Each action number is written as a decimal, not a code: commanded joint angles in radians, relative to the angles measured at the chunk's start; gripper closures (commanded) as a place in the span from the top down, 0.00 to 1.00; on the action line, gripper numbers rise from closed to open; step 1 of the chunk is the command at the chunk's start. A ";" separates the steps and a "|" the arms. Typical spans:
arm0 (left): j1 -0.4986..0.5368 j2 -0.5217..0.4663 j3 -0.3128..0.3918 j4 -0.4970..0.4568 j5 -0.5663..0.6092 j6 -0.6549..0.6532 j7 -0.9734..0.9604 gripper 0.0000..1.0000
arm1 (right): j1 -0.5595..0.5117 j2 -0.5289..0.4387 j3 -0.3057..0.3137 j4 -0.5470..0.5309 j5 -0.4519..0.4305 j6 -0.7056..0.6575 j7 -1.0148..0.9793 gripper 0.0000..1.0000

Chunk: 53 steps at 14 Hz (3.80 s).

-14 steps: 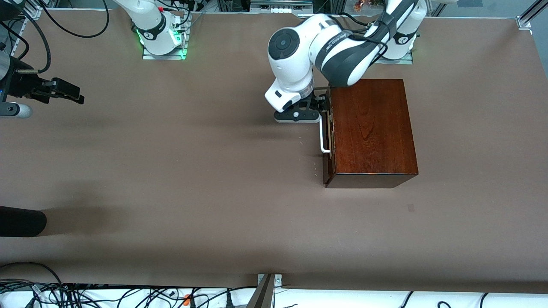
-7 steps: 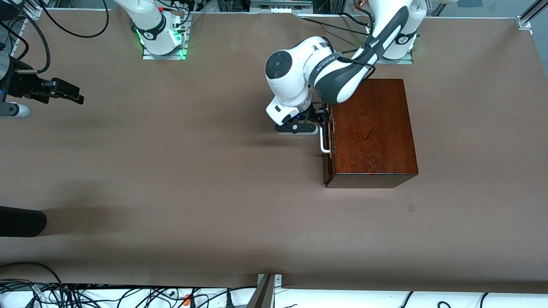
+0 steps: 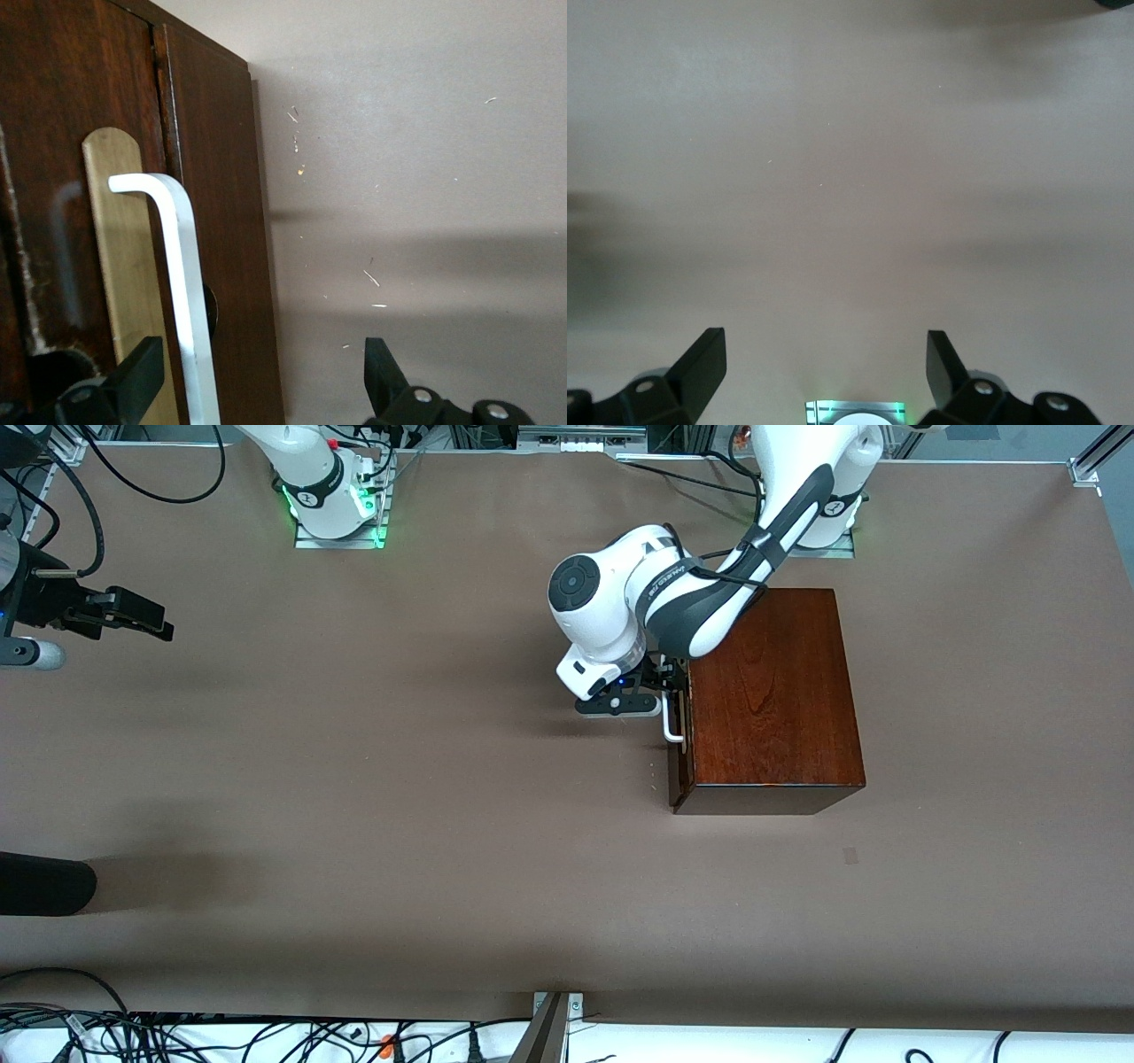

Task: Open drawer, take yellow block, close drawer
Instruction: 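Pull the drawer out of the wooden box with the left gripper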

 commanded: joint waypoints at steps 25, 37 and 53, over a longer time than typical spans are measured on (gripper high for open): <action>-0.126 0.163 -0.004 0.194 0.021 0.080 -0.095 1.00 | -0.003 0.002 -0.003 0.012 0.012 -0.011 -0.011 1.00; -0.205 0.275 -0.002 0.387 0.023 0.081 -0.173 1.00 | -0.003 0.002 -0.003 0.012 0.012 -0.011 -0.010 1.00; -0.219 0.200 -0.011 0.464 -0.081 0.048 -0.155 1.00 | -0.003 0.017 -0.001 0.013 0.012 -0.007 -0.005 1.00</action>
